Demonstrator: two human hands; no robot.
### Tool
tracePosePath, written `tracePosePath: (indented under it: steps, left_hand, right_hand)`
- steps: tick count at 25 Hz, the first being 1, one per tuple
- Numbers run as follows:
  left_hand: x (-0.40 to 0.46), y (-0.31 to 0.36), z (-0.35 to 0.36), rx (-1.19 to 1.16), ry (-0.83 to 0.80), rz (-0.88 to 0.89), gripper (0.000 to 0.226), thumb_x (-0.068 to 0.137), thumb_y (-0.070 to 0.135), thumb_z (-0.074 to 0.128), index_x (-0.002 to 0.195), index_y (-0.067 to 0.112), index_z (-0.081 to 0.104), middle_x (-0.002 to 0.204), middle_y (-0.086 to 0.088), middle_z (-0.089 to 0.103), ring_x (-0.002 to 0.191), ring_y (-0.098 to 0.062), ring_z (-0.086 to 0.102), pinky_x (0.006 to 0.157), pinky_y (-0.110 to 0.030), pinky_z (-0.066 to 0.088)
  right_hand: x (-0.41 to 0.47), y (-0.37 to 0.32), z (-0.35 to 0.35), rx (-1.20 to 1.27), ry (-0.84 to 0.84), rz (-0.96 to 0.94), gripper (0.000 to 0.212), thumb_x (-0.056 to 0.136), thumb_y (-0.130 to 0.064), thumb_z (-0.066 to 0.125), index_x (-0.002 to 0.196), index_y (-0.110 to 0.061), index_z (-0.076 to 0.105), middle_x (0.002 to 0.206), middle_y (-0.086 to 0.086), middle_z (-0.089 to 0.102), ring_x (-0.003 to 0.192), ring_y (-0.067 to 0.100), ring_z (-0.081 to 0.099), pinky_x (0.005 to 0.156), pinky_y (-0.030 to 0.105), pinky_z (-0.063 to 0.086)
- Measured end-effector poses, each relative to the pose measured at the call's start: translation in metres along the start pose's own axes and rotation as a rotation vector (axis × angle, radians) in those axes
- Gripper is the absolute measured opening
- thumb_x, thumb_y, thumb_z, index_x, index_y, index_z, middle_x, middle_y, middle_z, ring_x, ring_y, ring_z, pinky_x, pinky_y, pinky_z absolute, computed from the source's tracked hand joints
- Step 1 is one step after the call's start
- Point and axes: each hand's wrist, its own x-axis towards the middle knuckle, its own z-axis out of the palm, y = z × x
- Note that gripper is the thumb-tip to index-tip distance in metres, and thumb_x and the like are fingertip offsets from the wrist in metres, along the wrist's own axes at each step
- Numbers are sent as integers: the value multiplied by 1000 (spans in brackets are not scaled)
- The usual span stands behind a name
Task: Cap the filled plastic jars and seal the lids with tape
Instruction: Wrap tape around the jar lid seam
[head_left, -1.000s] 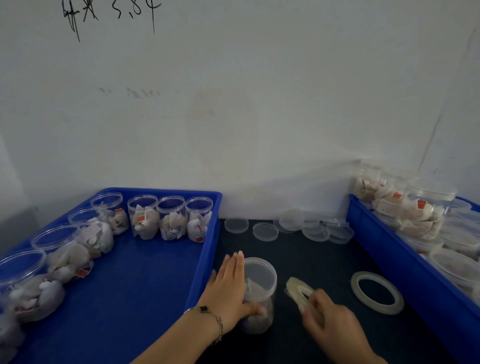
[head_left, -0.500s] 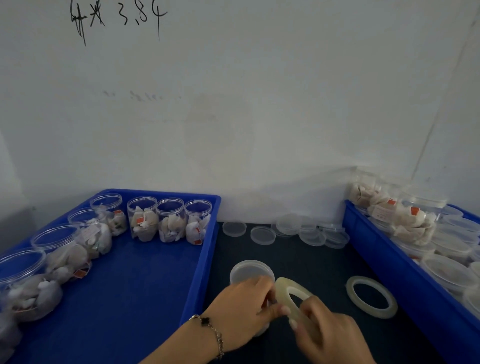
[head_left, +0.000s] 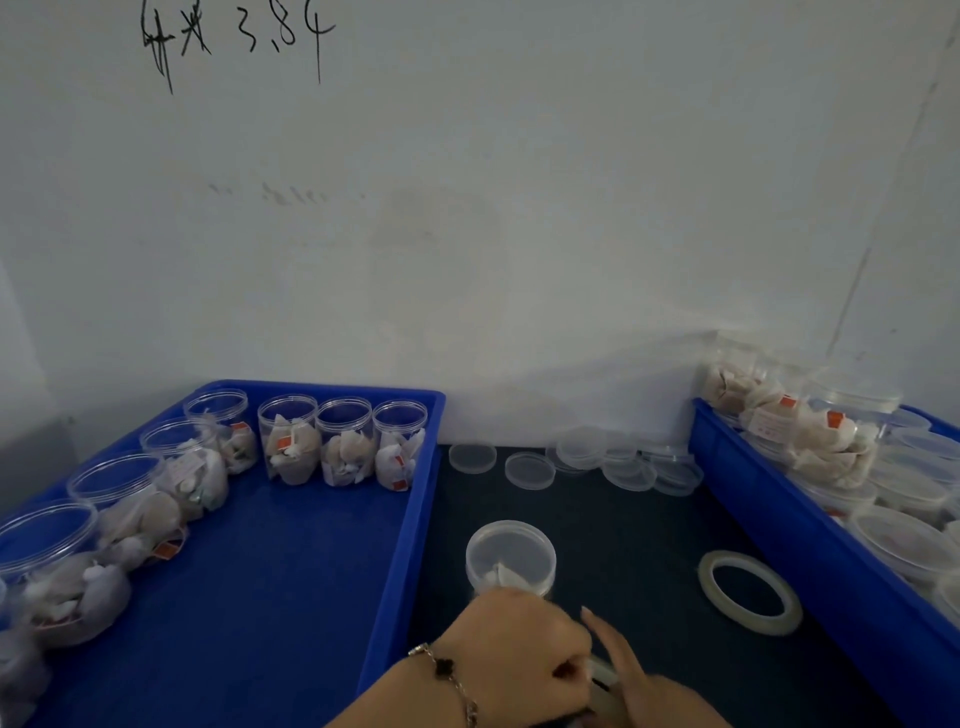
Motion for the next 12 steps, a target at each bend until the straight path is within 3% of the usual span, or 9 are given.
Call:
tracePosePath:
  steps: [2,4,6,9,12]
  left_hand:
    - [-2,-6,-6,-78,30,-72,25,94,34,46,84,16,60,84,2,61,77,-5,55,78,-15,41]
    - [-6,-17,-13,-21,117,-152,22,94,33,45,77,22,54,79,9,53,73,-2,48,70,-13,37]
    - [-9,-27,-17,67,239,-216,22,95,31,44,74,25,48,78,12,46,72,-2,42,68,-14,35]
    - [-12,-34,-22,85,357,-257,27,95,36,46,69,28,43,70,14,41,70,0,40,64,-11,34]
    - [-15,-34,-26,101,463,-254,29,94,34,50,67,25,43,64,13,38,67,4,37,57,-11,30]
  right_hand:
    - [-3,3,-5,-6,-30,-48,79,89,-54,53,139,-55,-8,125,1,56,115,9,54,96,21,38]
    - [-13,6,-12,135,-58,-162,82,81,-56,64,131,-62,-1,107,-5,60,95,4,62,83,12,44]
    - [-23,8,-19,279,5,-266,83,80,-55,64,128,-66,-3,93,-1,66,85,6,66,80,14,48]
    - [-32,10,-34,276,115,-348,73,74,-77,44,118,-77,-14,80,-4,70,69,6,65,70,20,52]
    - [-31,12,-47,180,251,-287,58,77,-76,25,124,-70,-9,61,-6,63,53,4,57,53,19,46]
